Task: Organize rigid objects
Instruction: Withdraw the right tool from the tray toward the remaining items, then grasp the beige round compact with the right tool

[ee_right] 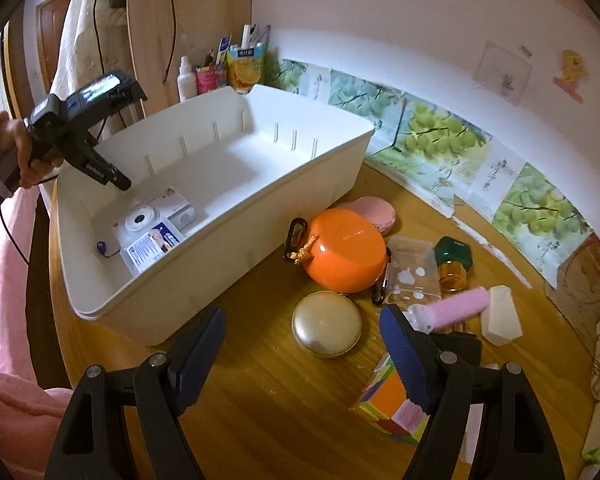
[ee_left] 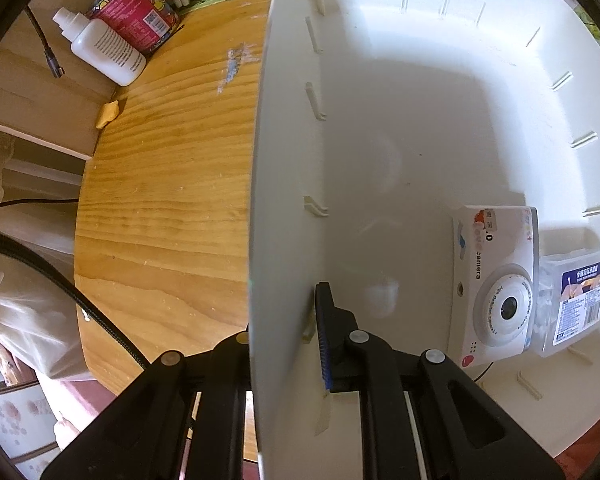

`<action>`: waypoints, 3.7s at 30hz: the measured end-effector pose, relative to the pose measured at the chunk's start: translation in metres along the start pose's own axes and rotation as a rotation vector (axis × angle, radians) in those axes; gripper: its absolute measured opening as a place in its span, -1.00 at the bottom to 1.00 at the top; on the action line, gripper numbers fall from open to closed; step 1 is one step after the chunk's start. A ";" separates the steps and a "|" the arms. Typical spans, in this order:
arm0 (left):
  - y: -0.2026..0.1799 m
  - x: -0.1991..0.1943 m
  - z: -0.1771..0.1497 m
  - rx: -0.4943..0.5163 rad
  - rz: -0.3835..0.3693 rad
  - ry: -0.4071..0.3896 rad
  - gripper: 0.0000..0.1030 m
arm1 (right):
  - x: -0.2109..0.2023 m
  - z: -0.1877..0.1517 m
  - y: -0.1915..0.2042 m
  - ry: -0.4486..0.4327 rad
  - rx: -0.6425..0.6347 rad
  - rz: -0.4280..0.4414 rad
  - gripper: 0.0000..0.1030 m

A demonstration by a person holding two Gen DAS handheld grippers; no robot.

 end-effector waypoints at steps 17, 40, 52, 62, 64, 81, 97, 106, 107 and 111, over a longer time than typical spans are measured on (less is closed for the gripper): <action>0.003 0.004 0.004 -0.019 0.009 0.010 -0.71 | 0.046 -0.007 -0.010 0.138 -0.021 0.003 0.55; 0.000 0.010 0.009 -0.023 0.030 0.022 -0.63 | 0.075 0.001 -0.004 0.235 -0.055 -0.057 0.46; -0.002 0.009 0.010 -0.011 0.030 0.029 -0.63 | 0.073 -0.001 -0.004 0.264 -0.027 -0.104 0.08; -0.009 0.008 0.011 0.015 0.036 0.023 -0.63 | 0.069 -0.002 0.002 0.350 0.094 -0.073 0.08; -0.010 0.007 0.011 0.016 0.033 0.023 -0.64 | 0.070 -0.003 0.004 0.369 0.126 -0.075 0.08; -0.010 0.004 0.015 0.058 0.007 0.025 -0.65 | 0.078 -0.002 0.003 0.489 0.383 -0.189 0.07; -0.008 0.005 0.031 0.165 -0.049 0.040 -0.65 | 0.034 0.012 -0.009 0.424 0.625 -0.313 0.07; -0.011 0.005 0.038 0.232 -0.086 0.026 -0.65 | 0.004 0.040 0.013 0.325 0.614 -0.416 0.07; -0.011 0.005 0.039 0.237 -0.091 0.024 -0.65 | 0.003 0.044 0.015 0.317 0.609 -0.422 0.07; -0.010 0.004 0.045 0.247 -0.105 0.015 -0.65 | -0.002 0.058 0.030 0.288 0.576 -0.427 0.07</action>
Point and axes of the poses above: each gripper's, at about its wrist camera, not at the fingertips, and x roughly the way its jaws point, y to its left, z to its top, the point moved 3 cm from there along x, roughly the way its jaws point, and after that the axes turned 4 degrees about x, right-handed, at the moved point
